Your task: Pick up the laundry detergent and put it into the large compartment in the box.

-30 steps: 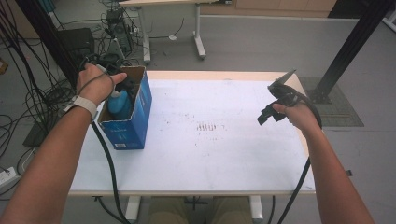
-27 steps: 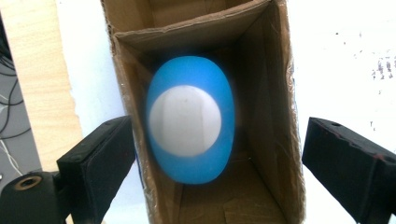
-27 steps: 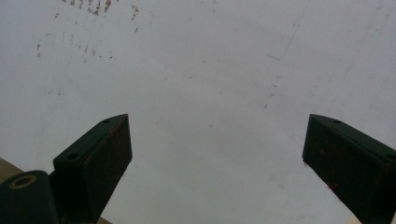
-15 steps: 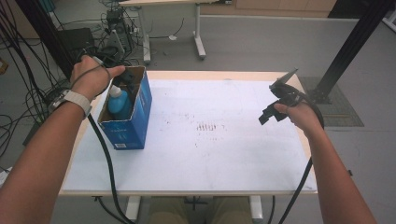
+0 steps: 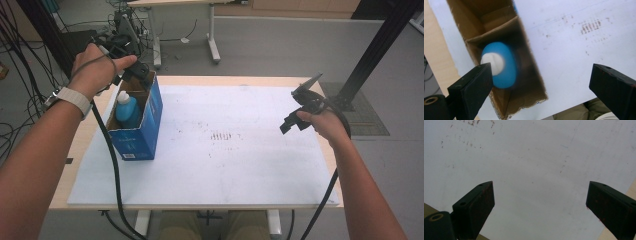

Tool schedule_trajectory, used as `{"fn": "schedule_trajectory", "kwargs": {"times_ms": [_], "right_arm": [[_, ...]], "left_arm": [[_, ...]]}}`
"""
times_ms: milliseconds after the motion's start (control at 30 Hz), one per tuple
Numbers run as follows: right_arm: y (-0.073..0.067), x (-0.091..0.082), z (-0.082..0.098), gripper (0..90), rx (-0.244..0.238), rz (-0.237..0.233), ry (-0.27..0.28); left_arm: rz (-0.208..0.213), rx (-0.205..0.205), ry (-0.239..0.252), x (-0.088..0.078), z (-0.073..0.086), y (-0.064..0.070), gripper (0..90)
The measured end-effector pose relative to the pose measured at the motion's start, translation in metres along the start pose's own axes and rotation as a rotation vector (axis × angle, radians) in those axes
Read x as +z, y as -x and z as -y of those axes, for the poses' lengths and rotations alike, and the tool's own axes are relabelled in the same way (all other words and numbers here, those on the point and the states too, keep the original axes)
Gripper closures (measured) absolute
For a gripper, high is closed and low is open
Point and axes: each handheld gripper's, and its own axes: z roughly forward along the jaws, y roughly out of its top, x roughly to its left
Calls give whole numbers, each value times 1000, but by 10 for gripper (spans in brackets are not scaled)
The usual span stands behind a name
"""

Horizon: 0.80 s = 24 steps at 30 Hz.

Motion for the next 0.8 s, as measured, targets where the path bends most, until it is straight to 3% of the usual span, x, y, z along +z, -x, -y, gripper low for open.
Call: {"fn": "schedule_trajectory", "kwargs": {"times_ms": [200, 533, 800], "right_arm": [[1, -2, 1, 80, -1, 0, 1], [2, -3, 2, 80, 2, -1, -4], [2, -4, 3, 80, -1, -8, -5]], "left_arm": [[18, 112, 6, -9, -3, 16, 54], [59, 290, 25, -7, -3, 38, 55], [92, 429, -14, 0, -12, 57, 55]]}}
